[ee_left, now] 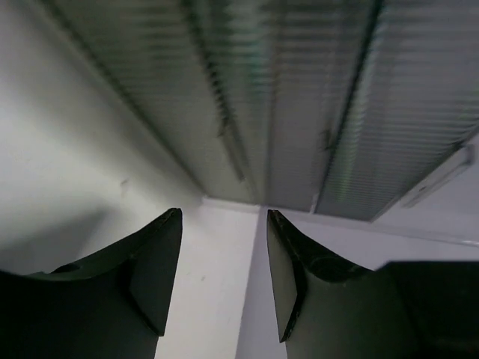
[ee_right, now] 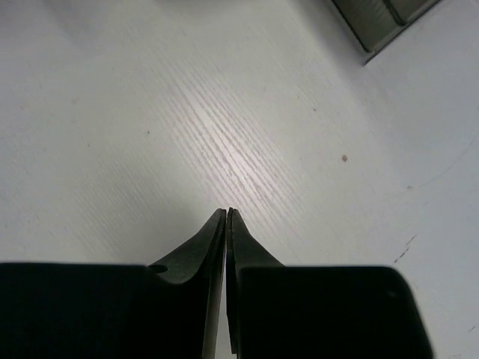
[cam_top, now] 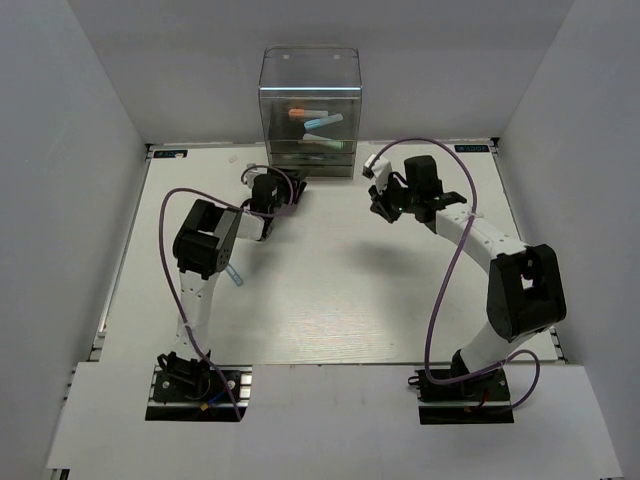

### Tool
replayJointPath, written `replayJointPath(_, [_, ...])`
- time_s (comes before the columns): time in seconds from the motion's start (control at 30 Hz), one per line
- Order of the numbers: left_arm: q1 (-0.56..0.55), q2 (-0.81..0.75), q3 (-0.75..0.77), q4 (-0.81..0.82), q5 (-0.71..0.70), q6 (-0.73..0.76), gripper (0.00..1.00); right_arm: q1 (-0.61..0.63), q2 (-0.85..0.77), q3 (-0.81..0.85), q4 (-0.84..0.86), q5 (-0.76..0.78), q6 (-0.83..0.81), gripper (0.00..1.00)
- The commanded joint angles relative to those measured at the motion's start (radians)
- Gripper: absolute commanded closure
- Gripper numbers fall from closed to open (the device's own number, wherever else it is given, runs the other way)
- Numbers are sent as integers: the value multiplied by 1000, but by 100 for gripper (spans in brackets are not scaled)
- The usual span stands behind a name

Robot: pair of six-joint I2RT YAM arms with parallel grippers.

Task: Sort the stationery into containers
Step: Open the drawer in the storage box.

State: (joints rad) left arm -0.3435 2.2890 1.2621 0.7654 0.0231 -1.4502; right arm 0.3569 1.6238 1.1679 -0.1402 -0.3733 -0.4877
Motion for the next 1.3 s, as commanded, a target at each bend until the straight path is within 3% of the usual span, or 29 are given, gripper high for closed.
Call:
replayJointPath(0.0, [-5,15,82,38,-72,-13,41,-22,-58,-5,7,-39,34,92])
replayJointPath(0.23, [-5,110,230,-41,-106,-22,41,-50,-48,18,2,-49,24,92])
replayJointPath(0.67, [-5,182,324,-74,-158,-22,63,-68,-38,22,-7,-58,15,92])
replayJointPath(0.87, [-5,201,349,-74,-167,-22,80,-67,-41,26,-10,-64,14,92])
replayJointPath(1.0, [-5,201,349,-55,-167,-22,100,-68,-45,24,-18,-65,11,92])
replayJointPath(1.27, [-14,138,220,23,-167,-22,100,-67,-48,22,-15,-84,8,92])
